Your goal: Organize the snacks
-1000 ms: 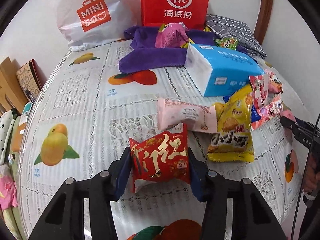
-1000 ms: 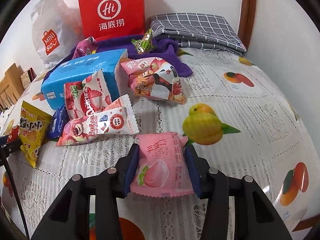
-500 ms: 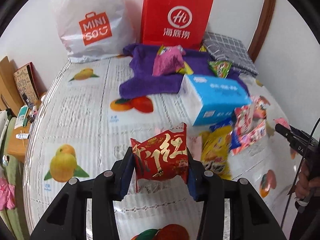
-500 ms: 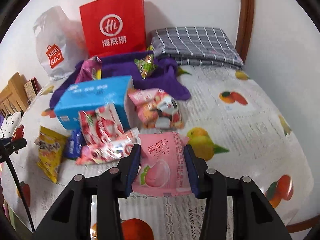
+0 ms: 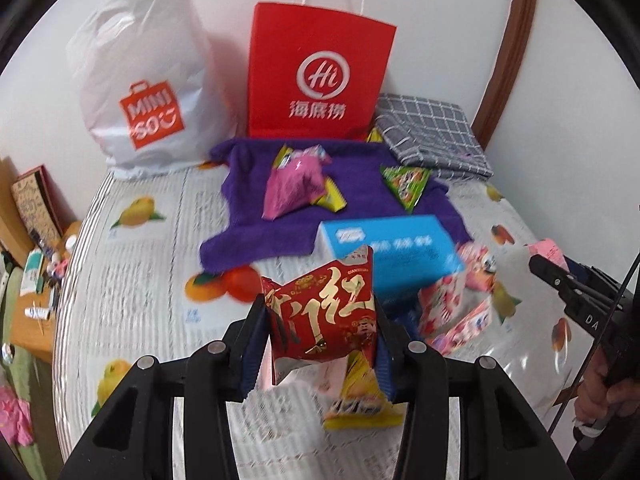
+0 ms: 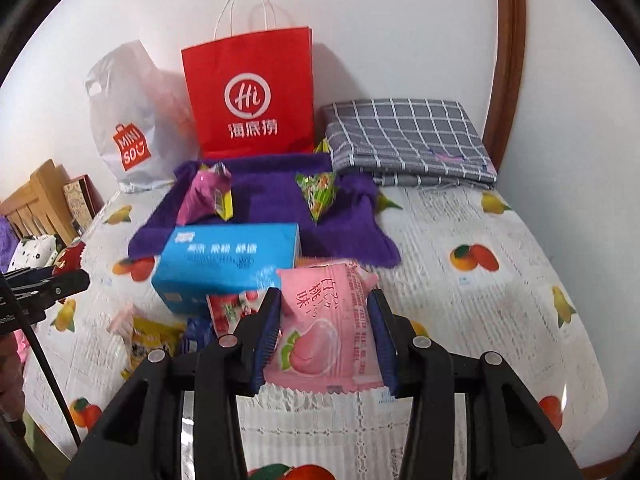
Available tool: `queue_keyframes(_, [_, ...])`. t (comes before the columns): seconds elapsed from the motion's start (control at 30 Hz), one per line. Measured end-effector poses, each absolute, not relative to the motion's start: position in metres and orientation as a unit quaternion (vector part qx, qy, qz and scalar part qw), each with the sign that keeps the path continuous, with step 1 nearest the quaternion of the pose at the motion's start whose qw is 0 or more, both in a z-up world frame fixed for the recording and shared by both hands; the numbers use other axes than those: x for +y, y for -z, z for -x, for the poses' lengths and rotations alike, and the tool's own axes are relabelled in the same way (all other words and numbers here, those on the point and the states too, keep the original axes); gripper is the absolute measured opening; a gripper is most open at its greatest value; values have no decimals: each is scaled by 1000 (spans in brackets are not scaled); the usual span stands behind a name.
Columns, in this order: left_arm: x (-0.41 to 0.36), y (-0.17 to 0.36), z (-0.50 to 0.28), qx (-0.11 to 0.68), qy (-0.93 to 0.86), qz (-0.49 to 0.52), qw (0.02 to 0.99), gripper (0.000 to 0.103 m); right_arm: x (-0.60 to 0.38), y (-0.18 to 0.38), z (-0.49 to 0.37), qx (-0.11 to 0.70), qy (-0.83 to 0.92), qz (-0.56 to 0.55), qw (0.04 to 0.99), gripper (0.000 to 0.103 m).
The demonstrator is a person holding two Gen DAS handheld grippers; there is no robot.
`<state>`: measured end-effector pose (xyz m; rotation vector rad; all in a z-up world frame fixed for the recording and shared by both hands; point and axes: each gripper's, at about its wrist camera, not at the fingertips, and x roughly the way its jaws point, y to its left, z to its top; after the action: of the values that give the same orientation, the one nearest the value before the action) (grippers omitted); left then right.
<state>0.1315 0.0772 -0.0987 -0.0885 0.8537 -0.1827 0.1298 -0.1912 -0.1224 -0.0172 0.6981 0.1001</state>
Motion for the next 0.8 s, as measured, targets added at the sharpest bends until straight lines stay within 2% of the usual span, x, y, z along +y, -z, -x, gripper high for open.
queue_keyframes(0.37, [56, 64, -176, 397, 110, 34, 911, 44, -186, 98, -166, 329, -52, -1, 943, 43])
queue_keyframes(0.8, [49, 53, -241, 393, 126, 34, 910, 44, -181, 85, -226, 321, -56, -7, 945, 43])
